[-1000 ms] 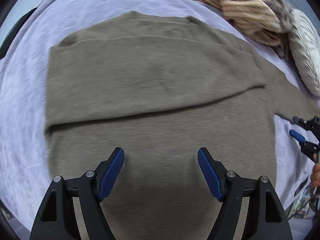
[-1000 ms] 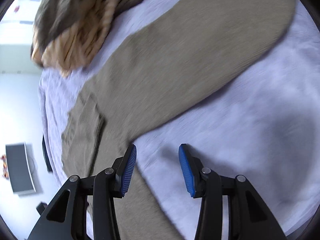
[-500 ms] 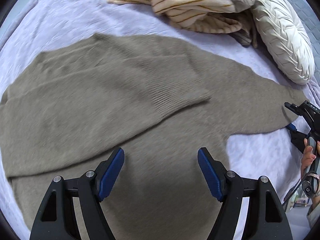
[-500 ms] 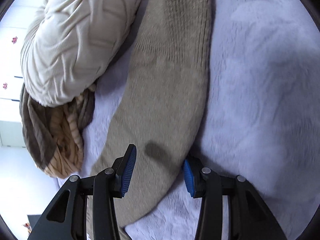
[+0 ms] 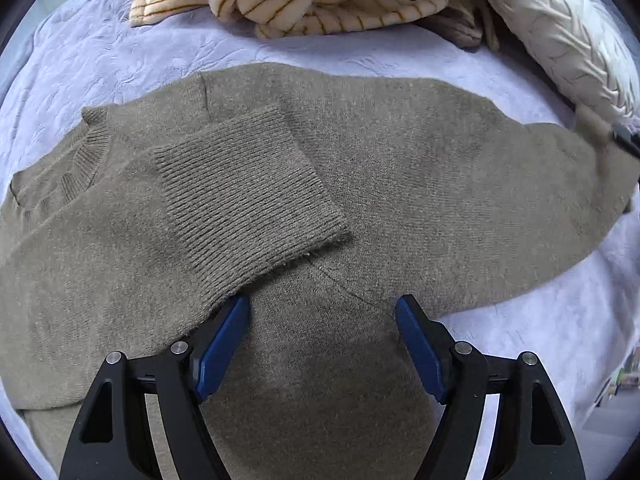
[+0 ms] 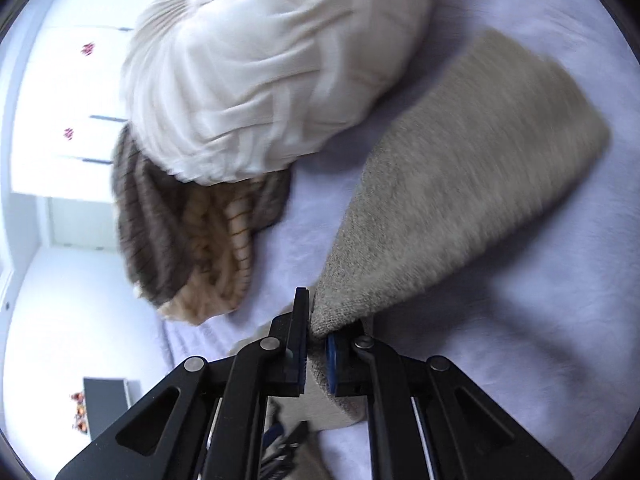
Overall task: Fold small clothes
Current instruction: 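Lay the held sleeve across the sweater body and open the right gripper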
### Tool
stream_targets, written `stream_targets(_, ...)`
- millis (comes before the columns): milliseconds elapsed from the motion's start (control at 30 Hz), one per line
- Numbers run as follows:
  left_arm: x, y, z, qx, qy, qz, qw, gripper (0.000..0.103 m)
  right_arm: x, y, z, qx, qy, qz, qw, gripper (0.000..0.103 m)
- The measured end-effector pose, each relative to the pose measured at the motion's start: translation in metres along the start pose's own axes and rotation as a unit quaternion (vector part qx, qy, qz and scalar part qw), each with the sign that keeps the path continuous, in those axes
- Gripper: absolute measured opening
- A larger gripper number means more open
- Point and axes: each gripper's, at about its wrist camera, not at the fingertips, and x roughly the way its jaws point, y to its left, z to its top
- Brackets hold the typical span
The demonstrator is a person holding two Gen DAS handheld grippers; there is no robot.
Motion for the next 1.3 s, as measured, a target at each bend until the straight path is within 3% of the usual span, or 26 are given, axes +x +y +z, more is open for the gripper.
stream_targets(167,-0.033,0.037,-0.010,-0.033,-0.031,-0.011,0.9989,0.077,0.010,0.067,-0.020,-0.092,0.031,0.035,0.995,0.008)
stream_targets(267,-0.052,0.070,-0.022,-0.054,-0.048,-0.002,0.9974,0.077,0.025,0.122,-0.047,-0.185,0.058,0.042,0.980,0.008)
stream_targets(333,-0.064,0.099,-0.034,-0.074,-0.058,0.010,0.9955,0.077,0.042,0.162,-0.076,-0.263,0.079,0.036,0.961,0.008)
stream_targets(400,-0.072,0.128,-0.046,-0.095,-0.062,0.026,0.9933,0.077,0.062,0.196,-0.115,-0.343,0.104,0.024,0.933,0.008)
stream_targets(500,-0.084,0.177,-0.068,-0.132,-0.061,0.048,0.9882,0.077,0.099,0.231,-0.185,-0.451,0.145,-0.003,0.881,0.008)
stream_targets(567,-0.086,0.201,-0.083,-0.154,-0.058,0.064,0.9843,0.077,0.130,0.240,-0.237,-0.507,0.181,-0.022,0.842,0.008)
stream_targets(700,-0.083,0.252,-0.112,-0.208,-0.044,0.088,0.9732,0.077,0.182,0.226,-0.318,-0.570,0.239,-0.061,0.783,0.008)
stream_targets(800,-0.082,0.272,-0.129,-0.228,-0.041,0.092,0.9685,0.077,0.218,0.208,-0.350,-0.601,0.257,-0.112,0.749,0.014)
stream_targets(833,-0.082,0.277,-0.133,-0.231,-0.042,0.091,0.9679,0.077,0.224,0.198,-0.351,-0.607,0.257,-0.128,0.741,0.014)
stream_targets(867,-0.082,0.278,-0.134,-0.234,-0.043,0.089,0.9673,0.077,0.223,0.195,-0.356,-0.611,0.255,-0.133,0.738,0.021)
stream_targets(967,-0.077,0.283,-0.137,-0.240,-0.044,0.081,0.9663,0.077,0.218,0.197,-0.357,-0.605,0.264,-0.124,0.741,0.059)
stream_targets(1033,-0.078,0.283,-0.137,-0.242,-0.044,0.080,0.9659,0.077,0.208,0.202,-0.347,-0.580,0.266,-0.116,0.761,0.062)
stream_targets(1133,-0.079,0.283,-0.139,-0.249,-0.049,0.074,0.9644,0.077,0.197,0.196,-0.306,-0.471,0.266,-0.095,0.835,0.062)
stream_targets(1167,-0.080,0.285,-0.139,-0.252,-0.051,0.070,0.9639,0.077,0.196,0.187,-0.284,-0.403,0.262,-0.083,0.873,0.062)
stream_targets(1233,-0.082,0.287,-0.141,-0.255,-0.052,0.064,0.9634,0.077,0.198,0.169,-0.252,-0.286,0.250,-0.069,0.923,0.062)
stream_targets(1267,-0.084,0.289,-0.144,-0.256,-0.053,0.062,0.9634,0.077,0.201,0.163,-0.244,-0.247,0.247,-0.063,0.935,0.061)
stream_targets(1300,-0.086,0.290,-0.147,-0.256,-0.054,0.060,0.9632,0.077,0.203,0.151,-0.230,-0.181,0.243,-0.052,0.952,0.050)
